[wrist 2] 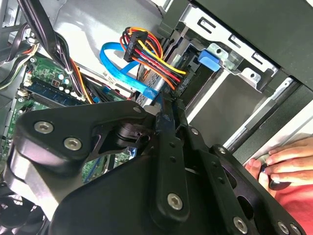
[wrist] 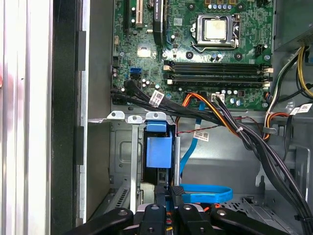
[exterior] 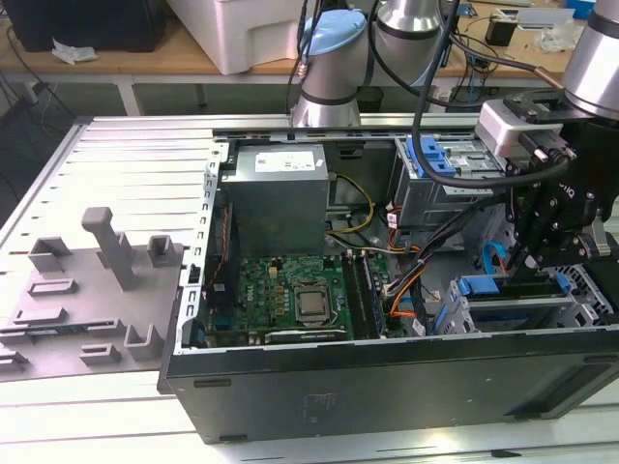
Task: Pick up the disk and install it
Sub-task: 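Insert the second disk wire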
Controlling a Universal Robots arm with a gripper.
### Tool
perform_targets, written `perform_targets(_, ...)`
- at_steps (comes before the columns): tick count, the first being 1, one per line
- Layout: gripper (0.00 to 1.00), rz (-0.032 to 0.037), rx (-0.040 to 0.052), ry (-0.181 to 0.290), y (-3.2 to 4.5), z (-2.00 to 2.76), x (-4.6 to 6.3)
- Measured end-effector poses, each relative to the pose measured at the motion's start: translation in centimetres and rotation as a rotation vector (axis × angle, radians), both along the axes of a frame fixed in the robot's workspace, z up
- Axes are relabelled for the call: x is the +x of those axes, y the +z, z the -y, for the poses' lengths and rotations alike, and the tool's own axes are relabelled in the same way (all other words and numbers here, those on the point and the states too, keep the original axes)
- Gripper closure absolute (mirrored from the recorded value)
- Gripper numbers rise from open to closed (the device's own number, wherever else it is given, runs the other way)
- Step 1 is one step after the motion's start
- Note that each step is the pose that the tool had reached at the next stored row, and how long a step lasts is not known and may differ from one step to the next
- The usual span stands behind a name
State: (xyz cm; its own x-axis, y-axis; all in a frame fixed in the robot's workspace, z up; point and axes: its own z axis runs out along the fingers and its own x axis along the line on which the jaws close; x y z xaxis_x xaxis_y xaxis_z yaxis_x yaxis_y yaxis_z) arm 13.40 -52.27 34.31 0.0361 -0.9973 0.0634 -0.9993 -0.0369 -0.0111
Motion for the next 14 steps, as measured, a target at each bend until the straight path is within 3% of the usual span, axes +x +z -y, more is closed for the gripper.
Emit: perform_targets(14, 0.84, 0.0000, -0.0001, 0.000, -0.24, 0.00, 0.00)
